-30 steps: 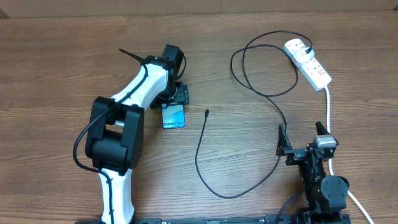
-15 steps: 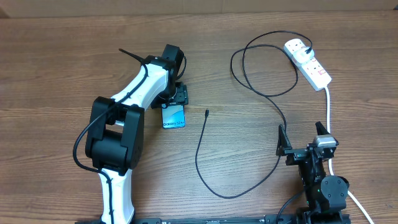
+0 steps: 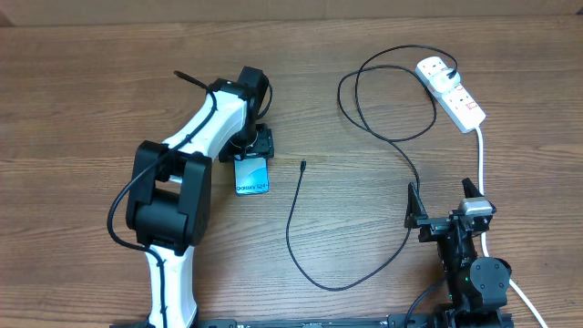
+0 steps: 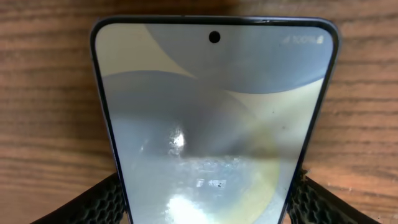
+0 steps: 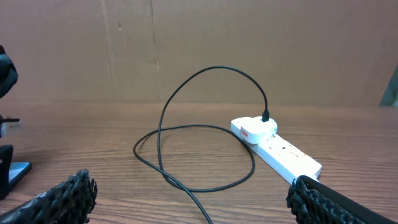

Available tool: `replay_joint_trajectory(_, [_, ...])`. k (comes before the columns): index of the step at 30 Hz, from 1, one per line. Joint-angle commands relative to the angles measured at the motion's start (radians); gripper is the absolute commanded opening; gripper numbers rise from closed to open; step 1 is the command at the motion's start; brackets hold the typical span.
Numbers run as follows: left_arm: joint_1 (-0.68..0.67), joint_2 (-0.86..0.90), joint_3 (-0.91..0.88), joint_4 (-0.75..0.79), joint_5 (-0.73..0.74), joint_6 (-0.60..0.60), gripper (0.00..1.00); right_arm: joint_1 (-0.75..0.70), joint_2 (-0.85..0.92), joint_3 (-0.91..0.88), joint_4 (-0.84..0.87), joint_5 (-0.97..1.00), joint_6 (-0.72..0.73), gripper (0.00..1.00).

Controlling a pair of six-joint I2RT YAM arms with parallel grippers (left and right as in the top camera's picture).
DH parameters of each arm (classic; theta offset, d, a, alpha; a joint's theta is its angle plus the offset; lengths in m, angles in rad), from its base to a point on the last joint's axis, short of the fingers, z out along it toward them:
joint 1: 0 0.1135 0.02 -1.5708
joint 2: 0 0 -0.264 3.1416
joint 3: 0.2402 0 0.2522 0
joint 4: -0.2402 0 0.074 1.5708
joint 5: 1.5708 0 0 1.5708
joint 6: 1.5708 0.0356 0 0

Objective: Plug charger to phone and switch on socket
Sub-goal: 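Close the left gripper on the phone's top edge, then lift the phone with the left gripper and tilt it upright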

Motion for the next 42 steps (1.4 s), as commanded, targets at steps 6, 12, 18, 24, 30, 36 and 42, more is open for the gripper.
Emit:
replay_joint_trajectory(6, [-0.002,0.010,0.213,-0.150,0.108,0.000,0.71,0.002,-0.010,-0.010,0.005,0.006,-0.002,1.00])
replay_joint_trajectory(12, [-0.002,0.010,0.301,-0.264,0.228,0.001,0.72,0.002,-0.010,-0.010,0.005,0.006,-0.002,1.00])
replay_joint_trajectory(18, [0.013,0.010,0.338,-0.314,0.521,0.017,0.71,0.002,-0.010,-0.010,0.005,0.006,-0.002,1.00])
replay_joint_trajectory(24, [0.064,0.010,0.338,-0.312,0.841,0.016,0.68,0.002,-0.010,-0.010,0.005,0.006,-0.002,1.00])
replay_joint_trajectory(30, [0.142,0.010,0.338,-0.309,1.108,0.016,0.68,0.002,-0.010,-0.010,0.005,0.006,-0.002,1.00])
replay_joint_trajectory(36, [0.203,0.010,0.338,-0.308,1.347,0.000,0.68,0.002,-0.010,-0.010,0.005,0.006,-0.002,1.00])
replay_joint_trajectory(42, [0.259,0.010,0.338,-0.309,1.507,0.000,0.66,0.002,-0.010,-0.010,0.005,0.006,-0.002,1.00])
